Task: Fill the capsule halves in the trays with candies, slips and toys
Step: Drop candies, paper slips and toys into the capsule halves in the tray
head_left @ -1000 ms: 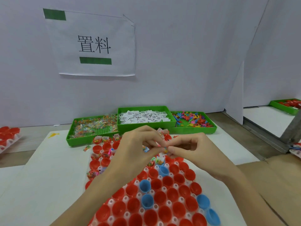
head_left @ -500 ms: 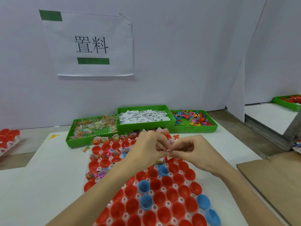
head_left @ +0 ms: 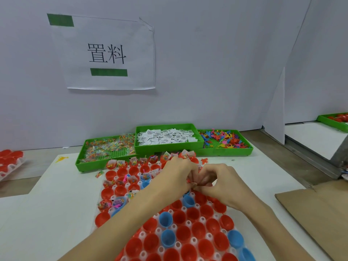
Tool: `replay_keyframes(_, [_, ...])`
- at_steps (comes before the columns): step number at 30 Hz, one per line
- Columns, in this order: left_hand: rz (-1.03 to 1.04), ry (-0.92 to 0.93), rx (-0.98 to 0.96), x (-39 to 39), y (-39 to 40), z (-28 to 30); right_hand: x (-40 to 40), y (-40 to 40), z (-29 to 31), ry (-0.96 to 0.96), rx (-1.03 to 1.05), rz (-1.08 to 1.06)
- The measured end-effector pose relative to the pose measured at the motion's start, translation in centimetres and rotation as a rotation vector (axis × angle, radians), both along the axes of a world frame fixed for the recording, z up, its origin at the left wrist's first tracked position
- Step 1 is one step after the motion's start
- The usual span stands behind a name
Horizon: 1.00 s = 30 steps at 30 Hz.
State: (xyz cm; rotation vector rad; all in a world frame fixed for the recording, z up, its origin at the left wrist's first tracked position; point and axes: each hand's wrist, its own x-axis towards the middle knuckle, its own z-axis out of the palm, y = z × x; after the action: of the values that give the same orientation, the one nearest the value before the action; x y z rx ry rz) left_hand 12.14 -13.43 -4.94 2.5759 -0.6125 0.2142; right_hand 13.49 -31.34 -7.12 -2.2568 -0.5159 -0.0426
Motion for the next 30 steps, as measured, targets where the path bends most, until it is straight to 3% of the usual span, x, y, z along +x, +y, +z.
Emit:
replay_keyframes(8, [-0.029, 0.008, 0.034, 0.2, -0.1, 0.0, 0.0, -0.9, 0.7, 0.027, -0.063, 0.1])
replay_keyframes(19, [0.016, -0.045, 0.112, 0.8, -0.5, -0.7, 0.5, -0.1, -0.7, -0.009, -0.085, -0.063])
replay_keyframes(25, [0.006, -0.038, 0.191, 0.7, -0.8, -0.3, 0.5, -0.4, -0.3, 0.016, -0.066, -0.032])
replay_keyframes(30, [0.01, -0.038, 0.151, 0.4, -0.4, 0.2, 0.3, -1.0, 0.4, 0.046, 0.001, -0.038])
